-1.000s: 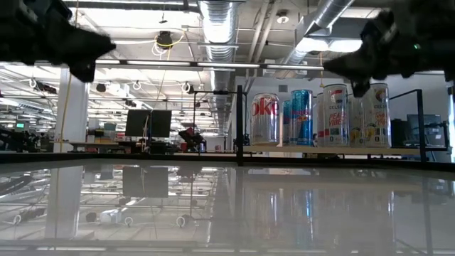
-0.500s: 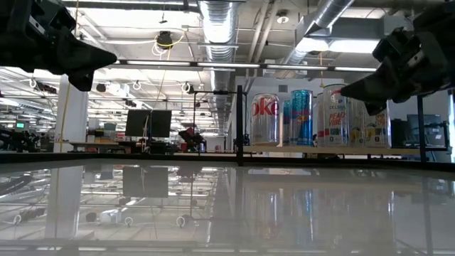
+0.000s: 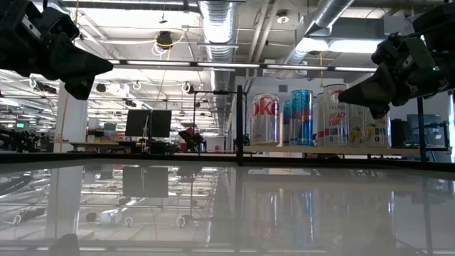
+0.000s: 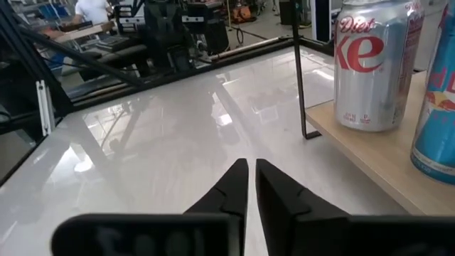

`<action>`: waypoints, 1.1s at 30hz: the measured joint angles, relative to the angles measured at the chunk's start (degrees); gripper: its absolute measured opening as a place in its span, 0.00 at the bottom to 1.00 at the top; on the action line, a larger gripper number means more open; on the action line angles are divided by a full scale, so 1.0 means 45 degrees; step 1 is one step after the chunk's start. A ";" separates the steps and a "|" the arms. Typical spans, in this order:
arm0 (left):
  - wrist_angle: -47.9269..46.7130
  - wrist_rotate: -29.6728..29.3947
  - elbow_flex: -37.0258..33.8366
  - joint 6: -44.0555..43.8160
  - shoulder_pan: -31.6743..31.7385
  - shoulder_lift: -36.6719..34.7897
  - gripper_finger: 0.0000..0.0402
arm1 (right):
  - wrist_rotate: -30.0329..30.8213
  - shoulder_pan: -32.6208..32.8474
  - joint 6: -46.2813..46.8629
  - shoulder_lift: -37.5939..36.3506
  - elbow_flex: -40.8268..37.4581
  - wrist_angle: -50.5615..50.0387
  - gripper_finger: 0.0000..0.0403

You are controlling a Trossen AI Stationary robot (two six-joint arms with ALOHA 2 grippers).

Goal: Place canned beverage on shelf
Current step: Return to Home Position

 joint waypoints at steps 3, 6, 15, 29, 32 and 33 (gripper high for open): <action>-0.0041 -0.0012 0.0014 0.0311 0.0000 0.0003 0.00 | -0.0016 0.0000 0.0005 -0.0004 0.0000 -0.0166 0.14; -0.0071 -0.0029 0.0024 0.0615 0.0000 0.0000 0.00 | -0.0021 0.0000 0.0010 -0.0005 0.0000 -0.0198 0.14; -0.0116 -0.0044 0.0044 0.0698 0.0000 0.0000 0.00 | -0.0026 0.0000 0.0029 0.0000 -0.0005 -0.0244 0.15; -0.0143 -0.0082 0.0058 0.0678 -0.0005 0.0000 0.00 | -0.0026 0.0000 0.0024 0.0000 -0.0010 -0.0246 0.15; -0.0140 -0.0082 0.0058 0.0678 -0.0005 0.0000 0.00 | -0.0029 0.0000 0.0024 -0.0004 -0.0015 -0.0246 0.15; -0.0145 -0.0082 0.0058 0.0678 -0.0005 0.0000 0.00 | -0.0028 0.0000 0.0024 -0.0002 -0.0015 -0.0243 0.15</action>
